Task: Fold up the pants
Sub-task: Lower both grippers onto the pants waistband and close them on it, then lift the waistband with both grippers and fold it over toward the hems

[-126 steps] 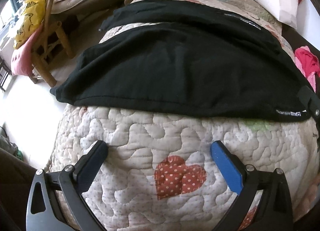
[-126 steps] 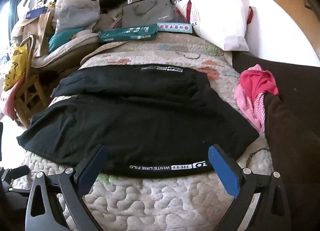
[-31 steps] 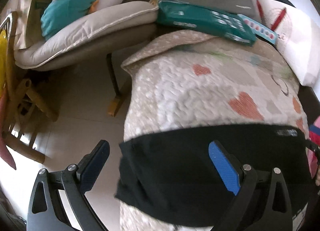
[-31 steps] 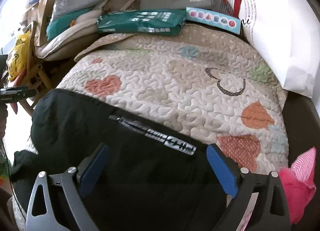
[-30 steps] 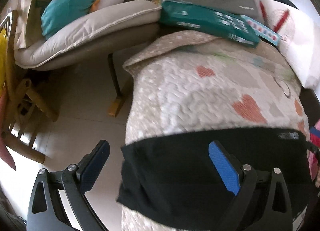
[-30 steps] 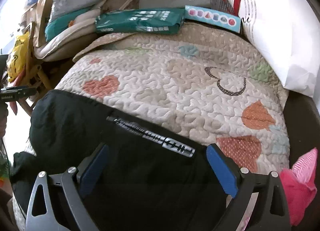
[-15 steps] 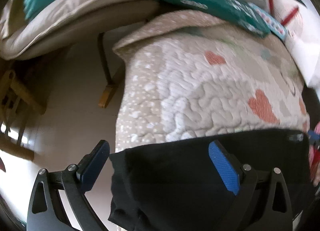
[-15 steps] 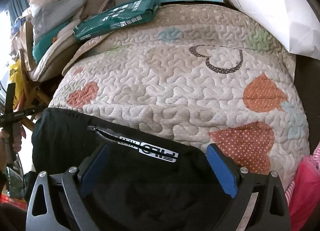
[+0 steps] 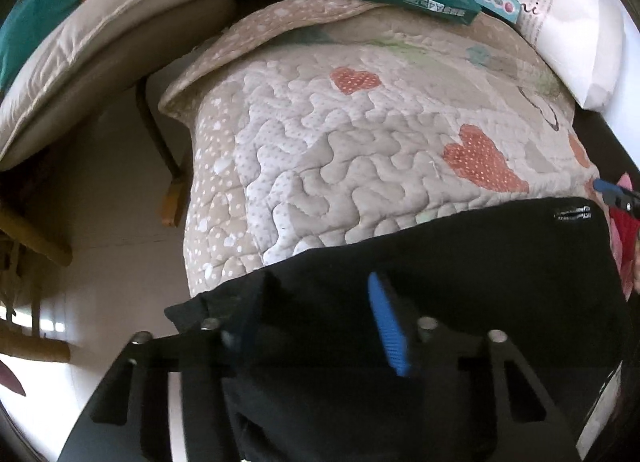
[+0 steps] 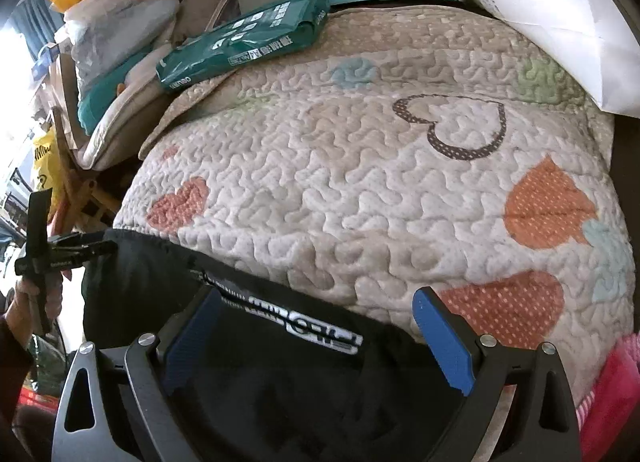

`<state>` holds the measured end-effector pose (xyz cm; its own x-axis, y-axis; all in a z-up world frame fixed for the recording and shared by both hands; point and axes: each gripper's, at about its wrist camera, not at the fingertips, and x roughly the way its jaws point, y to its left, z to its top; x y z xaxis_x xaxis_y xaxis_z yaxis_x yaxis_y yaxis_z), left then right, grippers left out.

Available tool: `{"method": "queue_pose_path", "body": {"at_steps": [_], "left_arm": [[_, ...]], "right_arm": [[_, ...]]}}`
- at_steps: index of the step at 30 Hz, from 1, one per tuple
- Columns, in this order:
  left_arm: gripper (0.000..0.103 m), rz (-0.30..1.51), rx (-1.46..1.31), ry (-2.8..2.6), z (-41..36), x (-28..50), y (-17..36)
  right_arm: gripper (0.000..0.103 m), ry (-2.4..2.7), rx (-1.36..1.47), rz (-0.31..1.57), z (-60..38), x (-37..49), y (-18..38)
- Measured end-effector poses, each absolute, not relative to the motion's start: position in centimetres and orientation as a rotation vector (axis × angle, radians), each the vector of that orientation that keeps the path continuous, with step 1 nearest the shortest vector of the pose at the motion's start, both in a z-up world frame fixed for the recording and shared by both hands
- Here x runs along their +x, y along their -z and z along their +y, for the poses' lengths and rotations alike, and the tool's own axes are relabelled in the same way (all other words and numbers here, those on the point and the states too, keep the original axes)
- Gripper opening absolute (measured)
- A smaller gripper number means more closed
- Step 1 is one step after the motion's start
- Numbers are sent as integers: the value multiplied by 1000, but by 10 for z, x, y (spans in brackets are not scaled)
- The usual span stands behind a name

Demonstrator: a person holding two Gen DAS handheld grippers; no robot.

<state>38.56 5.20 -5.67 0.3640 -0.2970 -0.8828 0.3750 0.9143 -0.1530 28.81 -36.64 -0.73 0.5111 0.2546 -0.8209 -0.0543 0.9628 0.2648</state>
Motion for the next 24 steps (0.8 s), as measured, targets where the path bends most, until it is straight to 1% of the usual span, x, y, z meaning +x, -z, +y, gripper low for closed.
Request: {"method": "queue_pose_path", "body": {"at_steps": [2, 4, 5, 7, 11, 15, 16, 17, 18, 19, 20, 21, 24], "left_arm": [[39, 1119, 82, 431, 54, 386, 55], [36, 1120, 80, 429, 55, 386, 53], [36, 1120, 79, 429, 55, 386, 53], [36, 1119, 81, 429, 56, 384, 53], [36, 1123, 71, 427, 57, 386, 53], [36, 1122, 73, 424, 57, 385, 53], [35, 1120, 76, 422, 57, 385, 53], [25, 1114, 84, 418, 56, 384, 51], [13, 1107, 90, 419, 54, 383, 50], [10, 1101, 97, 413, 53, 381, 48], [7, 1094, 99, 412, 54, 379, 45], [7, 1086, 100, 408, 55, 377, 43], [6, 1061, 113, 391, 55, 369, 37]], "right_arm": [[97, -191, 211, 1020, -366, 294, 8], [91, -198, 201, 1029, -363, 299, 10], [88, -209, 196, 1036, -362, 301, 11], [80, -243, 181, 1051, -355, 303, 13], [77, -292, 71, 1079, -331, 305, 22], [70, -308, -36, 1110, -311, 310, 34], [63, -311, -65, 1114, -306, 311, 37], [57, -317, -96, 1118, -300, 311, 39], [41, -325, -106, 1122, -297, 311, 39], [31, -335, -111, 1125, -295, 310, 39], [26, -333, -123, 1126, -293, 309, 37], [14, -326, -135, 1126, -292, 308, 36], [10, -328, -117, 1128, -296, 303, 31]]}}
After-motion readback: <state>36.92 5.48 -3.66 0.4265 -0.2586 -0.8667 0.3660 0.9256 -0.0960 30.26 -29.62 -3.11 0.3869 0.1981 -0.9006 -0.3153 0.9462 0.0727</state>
